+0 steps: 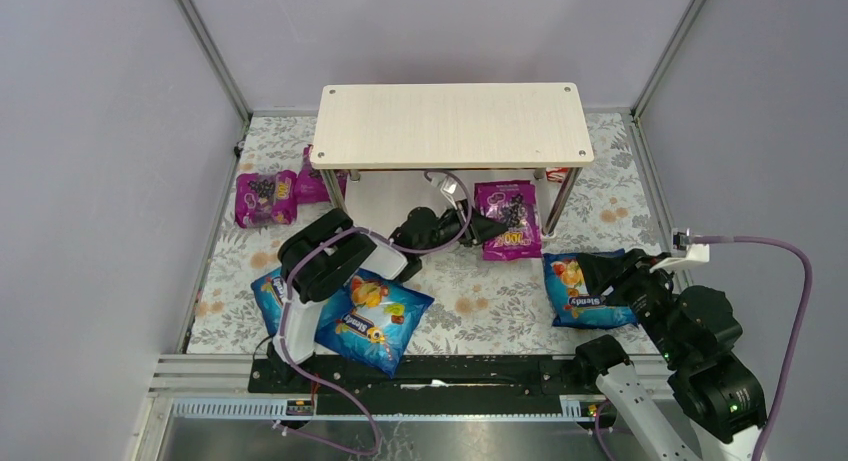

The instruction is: Place and organize the candy bags onto the shelf

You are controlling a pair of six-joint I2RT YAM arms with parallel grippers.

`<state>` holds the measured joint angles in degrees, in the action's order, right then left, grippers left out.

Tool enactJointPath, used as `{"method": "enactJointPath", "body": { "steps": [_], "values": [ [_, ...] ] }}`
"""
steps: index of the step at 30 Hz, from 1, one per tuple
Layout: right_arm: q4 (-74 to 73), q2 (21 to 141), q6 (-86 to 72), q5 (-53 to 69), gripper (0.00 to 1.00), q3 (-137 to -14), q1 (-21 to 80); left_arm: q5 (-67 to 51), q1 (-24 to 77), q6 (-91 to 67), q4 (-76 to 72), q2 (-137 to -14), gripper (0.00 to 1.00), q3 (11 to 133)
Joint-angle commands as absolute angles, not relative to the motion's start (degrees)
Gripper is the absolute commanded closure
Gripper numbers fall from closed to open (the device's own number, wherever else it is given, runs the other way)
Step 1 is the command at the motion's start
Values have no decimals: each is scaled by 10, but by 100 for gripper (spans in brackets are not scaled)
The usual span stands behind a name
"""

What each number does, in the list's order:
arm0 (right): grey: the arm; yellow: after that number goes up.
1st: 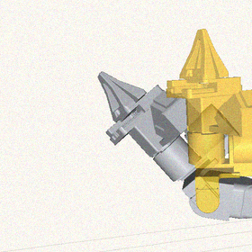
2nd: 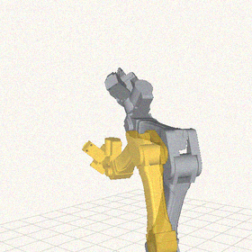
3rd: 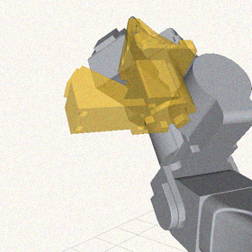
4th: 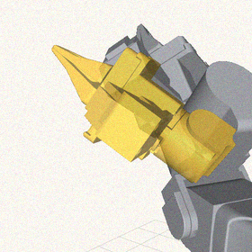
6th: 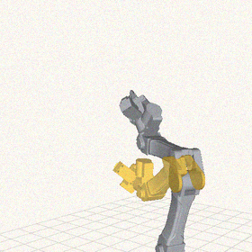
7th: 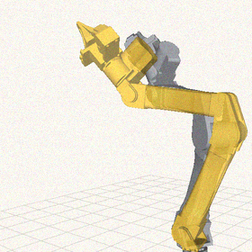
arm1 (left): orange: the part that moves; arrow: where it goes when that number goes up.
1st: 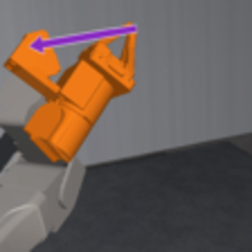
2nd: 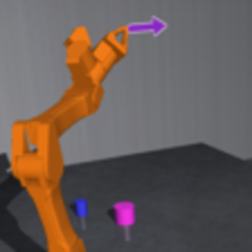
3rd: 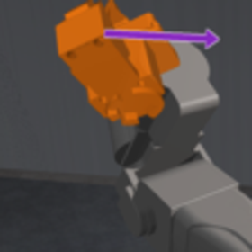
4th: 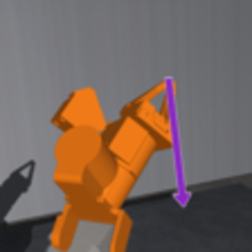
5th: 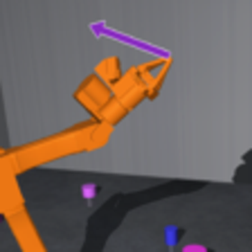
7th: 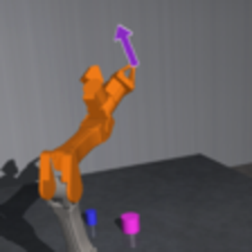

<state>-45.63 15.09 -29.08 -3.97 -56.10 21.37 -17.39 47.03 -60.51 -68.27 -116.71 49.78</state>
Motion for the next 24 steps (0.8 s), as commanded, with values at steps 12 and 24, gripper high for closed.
{"method": "enactJointPath", "body": {
  "steps": [12,24],
  "values": [
    [-465,142,-271,-63,46,-565,216,-210,430,-617,-609,-1232,86,665],
    [-457,137,-274,-60,46,-544,217,-237,407,-628,-508,-1224,20,687]
  ]
}}
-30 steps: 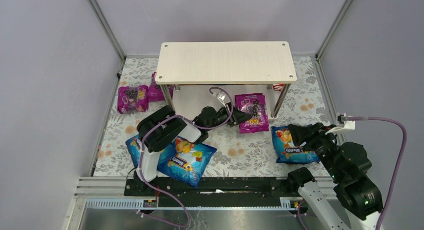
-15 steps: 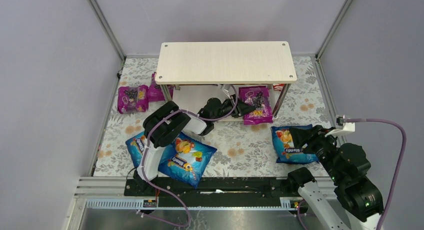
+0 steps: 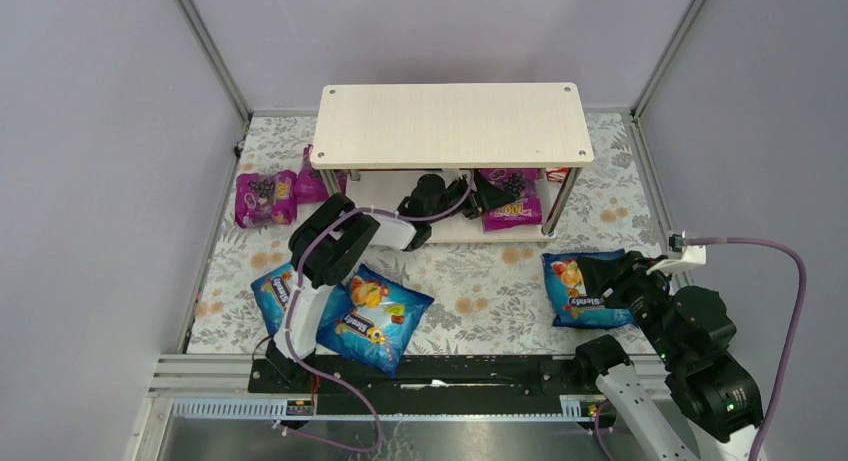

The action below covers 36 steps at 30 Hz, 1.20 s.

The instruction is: Place and organize the candy bags onto the shelf

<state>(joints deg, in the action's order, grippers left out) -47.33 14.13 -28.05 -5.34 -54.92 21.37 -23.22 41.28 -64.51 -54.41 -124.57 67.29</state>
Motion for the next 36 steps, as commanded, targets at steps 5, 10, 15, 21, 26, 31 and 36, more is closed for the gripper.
{"method": "enactJointPath", "body": {
  "steps": [5,10,15,21,26,31,36],
  "values": [
    [-456,136,-277,-58,46,-541,216,-229,406,-614,-499,-1182,11,648],
    [-459,134,-279,-56,46,-542,217,-212,404,-596,-466,-1140,11,611],
    [-458,132,-282,-52,46,-538,216,-186,404,-585,-450,-1108,17,575],
    [-462,129,-284,-49,46,-534,217,-144,404,-581,-444,-1086,36,555],
    [-460,126,-286,-47,46,-531,217,-165,405,-595,-485,-1122,44,573],
    [-461,125,-287,-47,46,-529,216,-171,409,-604,-514,-1152,55,601],
    [-461,122,-287,-49,46,-523,216,-181,410,-604,-506,-1180,60,637]
  ]
}}
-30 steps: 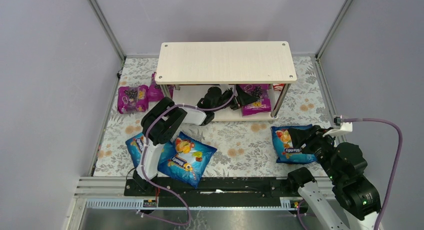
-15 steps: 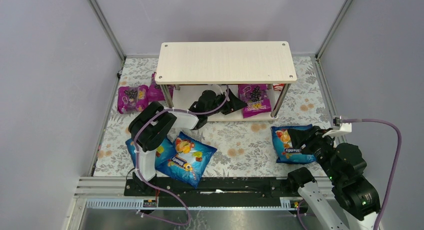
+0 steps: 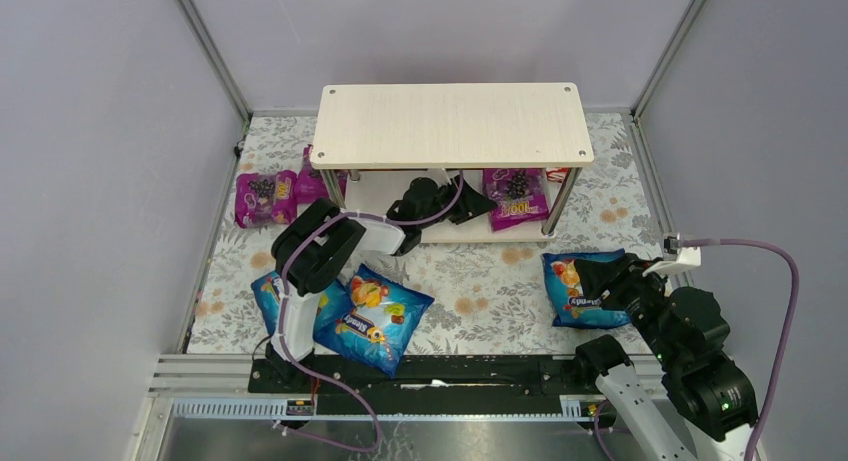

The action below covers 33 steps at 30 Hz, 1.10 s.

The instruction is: Place and organize the candy bags onto the shelf

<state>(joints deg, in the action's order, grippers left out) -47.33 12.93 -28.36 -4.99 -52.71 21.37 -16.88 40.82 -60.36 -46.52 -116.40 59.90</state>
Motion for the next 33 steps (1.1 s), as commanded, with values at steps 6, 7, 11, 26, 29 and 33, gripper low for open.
{"method": "enactJointPath", "body": {
  "steps": [6,7,11,26,29,33],
  "values": [
    [-461,121,-287,-49,46,-518,216,-179,410,-584,-475,-1185,61,659],
    [-461,121,-286,-49,46,-517,216,-181,410,-580,-471,-1186,61,663],
    [-458,123,-284,-50,46,-515,217,-180,409,-570,-455,-1183,61,668],
    [-456,124,-282,-52,46,-513,216,-193,382,-536,-394,-1169,72,666],
    [-455,125,-283,-50,46,-512,216,-200,380,-531,-383,-1174,72,679],
    [-456,127,-282,-50,46,-512,216,-207,379,-529,-376,-1174,69,688]
  ]
}}
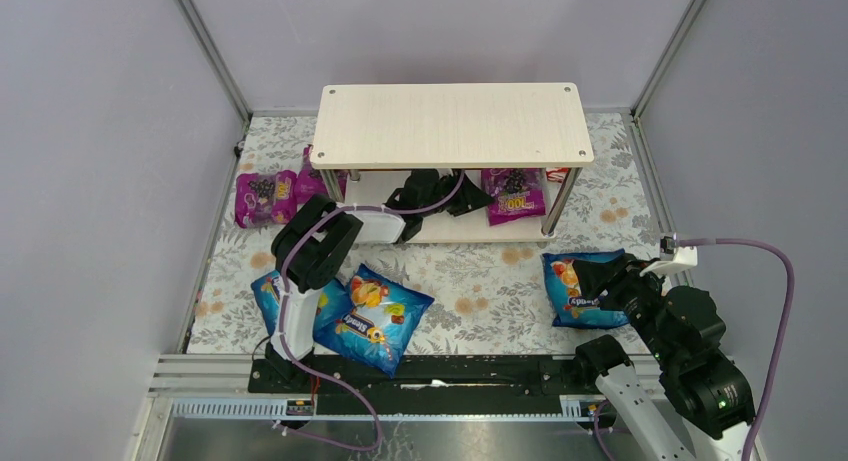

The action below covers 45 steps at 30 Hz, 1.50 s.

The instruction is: Place and organize the candy bags onto the shelf

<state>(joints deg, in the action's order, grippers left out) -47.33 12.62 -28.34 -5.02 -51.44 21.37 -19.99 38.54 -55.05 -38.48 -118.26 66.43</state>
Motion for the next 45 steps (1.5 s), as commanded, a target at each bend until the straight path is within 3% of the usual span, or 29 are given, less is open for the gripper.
{"method": "enactJointPath", "body": {
  "steps": [1,9,17,23,27,31,37,45],
  "values": [
    [-456,127,-282,-50,46,-512,216,-208,380,-530,-377,-1170,66,686],
    [-452,131,-283,-43,46,-510,216,-202,384,-494,-371,-1064,37,582],
    [-449,150,-281,-30,45,-507,216,-189,426,-457,-304,-890,30,452],
    [-426,186,-308,27,42,-483,216,-219,451,-421,-276,-768,13,356],
    [-271,220,-394,215,27,-382,216,-193,450,-371,-201,-673,9,332],
    [-41,266,-550,331,26,-233,222,-177,450,-367,-170,-587,5,319],
    [94,303,-630,201,23,-136,365,-94,438,-324,-45,-495,1,355],
    [246,570,-653,69,21,-146,548,-3,429,-276,38,-428,1,412]
  ]
}}
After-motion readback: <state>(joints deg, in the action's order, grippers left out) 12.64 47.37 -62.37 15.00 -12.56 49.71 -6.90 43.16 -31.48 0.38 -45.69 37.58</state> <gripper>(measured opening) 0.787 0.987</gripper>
